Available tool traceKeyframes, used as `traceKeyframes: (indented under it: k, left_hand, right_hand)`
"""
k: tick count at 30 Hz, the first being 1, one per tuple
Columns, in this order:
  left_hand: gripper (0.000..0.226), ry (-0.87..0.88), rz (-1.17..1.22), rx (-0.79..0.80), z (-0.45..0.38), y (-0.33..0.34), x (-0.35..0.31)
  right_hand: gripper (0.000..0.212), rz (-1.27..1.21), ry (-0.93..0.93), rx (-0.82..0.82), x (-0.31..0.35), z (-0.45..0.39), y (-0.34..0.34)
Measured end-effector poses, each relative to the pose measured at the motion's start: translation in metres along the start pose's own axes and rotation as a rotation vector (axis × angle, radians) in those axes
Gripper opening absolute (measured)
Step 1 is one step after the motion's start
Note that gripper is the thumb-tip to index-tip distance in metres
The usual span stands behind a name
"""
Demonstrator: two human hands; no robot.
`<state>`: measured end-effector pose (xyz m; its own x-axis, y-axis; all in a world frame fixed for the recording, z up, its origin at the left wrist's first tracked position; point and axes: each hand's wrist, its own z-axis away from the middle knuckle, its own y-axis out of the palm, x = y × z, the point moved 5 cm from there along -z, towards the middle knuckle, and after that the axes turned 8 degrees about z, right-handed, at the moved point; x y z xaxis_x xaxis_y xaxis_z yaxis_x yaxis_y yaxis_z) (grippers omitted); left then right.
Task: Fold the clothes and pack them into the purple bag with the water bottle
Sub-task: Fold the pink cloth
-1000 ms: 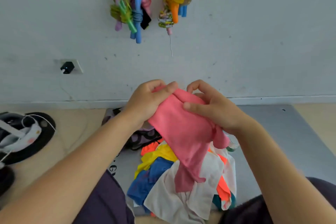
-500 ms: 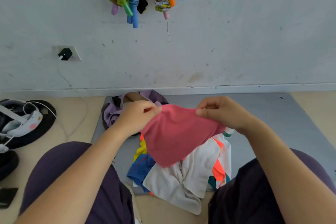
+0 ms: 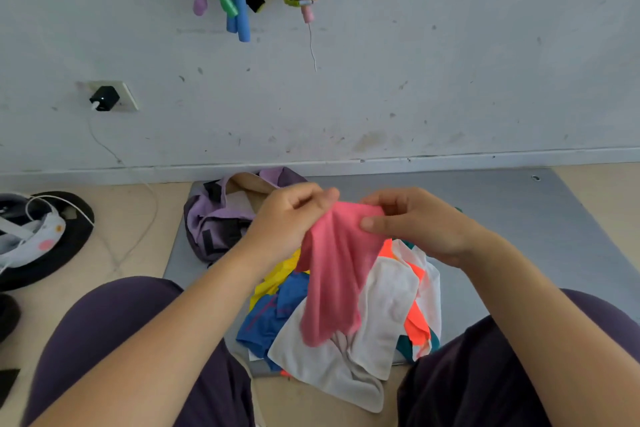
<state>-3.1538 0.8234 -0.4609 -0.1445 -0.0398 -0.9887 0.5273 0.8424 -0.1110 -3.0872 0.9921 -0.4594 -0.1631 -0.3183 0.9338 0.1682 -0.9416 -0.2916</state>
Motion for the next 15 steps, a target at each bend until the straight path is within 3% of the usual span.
traceKeyframes:
  k: [2, 4, 7, 9, 11, 15]
  left_hand:
    - [0.042, -0.013, 0.066, -0.121, -0.004, -0.015, -0.001]
    - [0.041, -0.026, 0.049, -0.143, -0.005, -0.024, 0.000]
    - [0.043, -0.152, -0.076, 0.008, -0.002, -0.018, 0.011]
    - [0.043, -0.273, -0.011, 0.171, 0.004, -0.004, 0.018]
    - [0.032, -0.278, 0.080, 0.259, 0.008, 0.007, 0.017]
    - [0.030, -0.202, 0.158, 0.160, 0.007, 0.006, 0.008]
  right_hand:
    - [0.002, 0.061, 0.021, -0.020, -0.002, 0.002, -0.003]
    - [0.009, 0.052, -0.005, -0.085, 0.000, 0.002, -0.006]
    - [0.008, -0.089, -0.077, -0.136, 0.007, 0.001, -0.003]
    - [0.004, -0.110, -0.083, -0.128, 0.009, 0.000, 0.002]
    - [0.003, -0.097, -0.084, -0.101, 0.010, -0.002, 0.009]
    - [0.026, -0.045, -0.047, -0.099, 0.012, -0.002, 0.016]
